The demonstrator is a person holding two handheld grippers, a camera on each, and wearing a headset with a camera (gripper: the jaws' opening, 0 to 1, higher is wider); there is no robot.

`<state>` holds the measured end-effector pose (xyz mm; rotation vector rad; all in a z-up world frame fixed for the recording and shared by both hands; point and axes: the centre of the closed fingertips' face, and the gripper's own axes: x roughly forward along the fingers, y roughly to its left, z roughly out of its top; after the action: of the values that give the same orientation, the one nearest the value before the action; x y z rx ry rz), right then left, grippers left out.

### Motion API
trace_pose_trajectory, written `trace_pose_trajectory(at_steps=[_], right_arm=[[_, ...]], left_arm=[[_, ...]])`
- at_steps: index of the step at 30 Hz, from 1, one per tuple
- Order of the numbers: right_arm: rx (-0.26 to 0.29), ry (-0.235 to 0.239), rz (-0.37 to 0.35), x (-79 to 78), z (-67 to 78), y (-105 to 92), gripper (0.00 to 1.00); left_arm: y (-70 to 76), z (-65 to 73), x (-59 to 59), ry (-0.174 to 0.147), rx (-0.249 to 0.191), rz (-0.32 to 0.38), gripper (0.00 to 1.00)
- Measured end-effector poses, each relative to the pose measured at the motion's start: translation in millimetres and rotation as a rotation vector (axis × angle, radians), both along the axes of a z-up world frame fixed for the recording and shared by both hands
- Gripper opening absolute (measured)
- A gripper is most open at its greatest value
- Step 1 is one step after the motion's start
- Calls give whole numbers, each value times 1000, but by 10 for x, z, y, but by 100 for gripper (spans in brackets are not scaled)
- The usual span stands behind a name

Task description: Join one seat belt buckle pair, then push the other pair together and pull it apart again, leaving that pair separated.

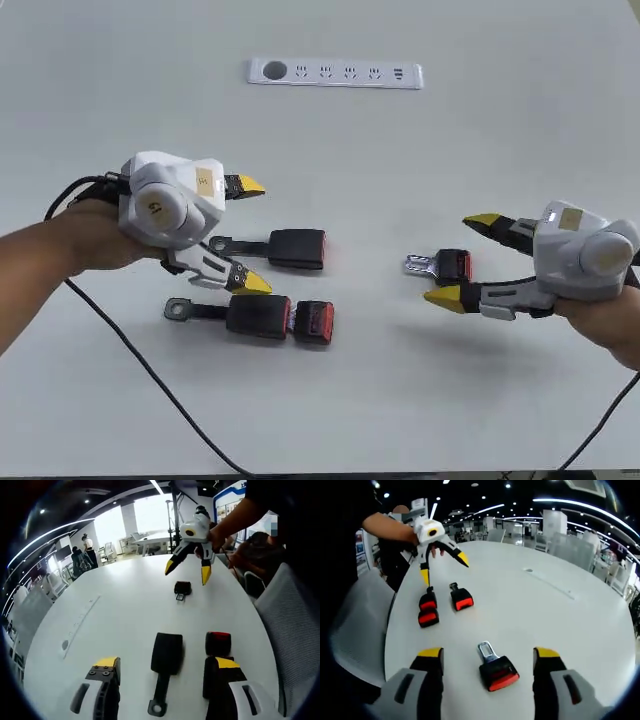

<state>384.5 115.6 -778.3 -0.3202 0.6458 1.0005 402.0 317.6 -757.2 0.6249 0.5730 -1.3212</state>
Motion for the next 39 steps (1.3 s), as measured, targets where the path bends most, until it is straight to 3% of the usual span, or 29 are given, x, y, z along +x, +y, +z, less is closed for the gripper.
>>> trace_pose_trajectory(at_steps=[3,8,10,13,19,24,30,35,39], right_arm=[[-13,32,11,-17,-51,-56,74],[-44,70,32,-22,-190,-140,73],[-58,81,47,-25,-242,-150,72],[-75,93,65,-24,-307,-168,71],[-97,116,104,-50,-408,-185,68],[-103,111,127,-33,-429,-186,63],[-108,95,162,-21,-429,-190,54],[-109,70,200,-25,-427,-184,43],[-104,69,211,-22,-431,-211,36]], left_arm=[[-35,-65,107,2,8,4,73],[-107,-219,192,37,13,6,73],[-130,-304,182,62,16,4,72],[-137,-395,140,69,38,-27,71],[-146,-578,109,126,41,-3,67],[-156,-678,63,137,52,-11,65],[-205,-666,88,118,38,-27,57],[-236,-678,53,126,47,-84,38],[-254,-681,62,106,53,-119,35]])
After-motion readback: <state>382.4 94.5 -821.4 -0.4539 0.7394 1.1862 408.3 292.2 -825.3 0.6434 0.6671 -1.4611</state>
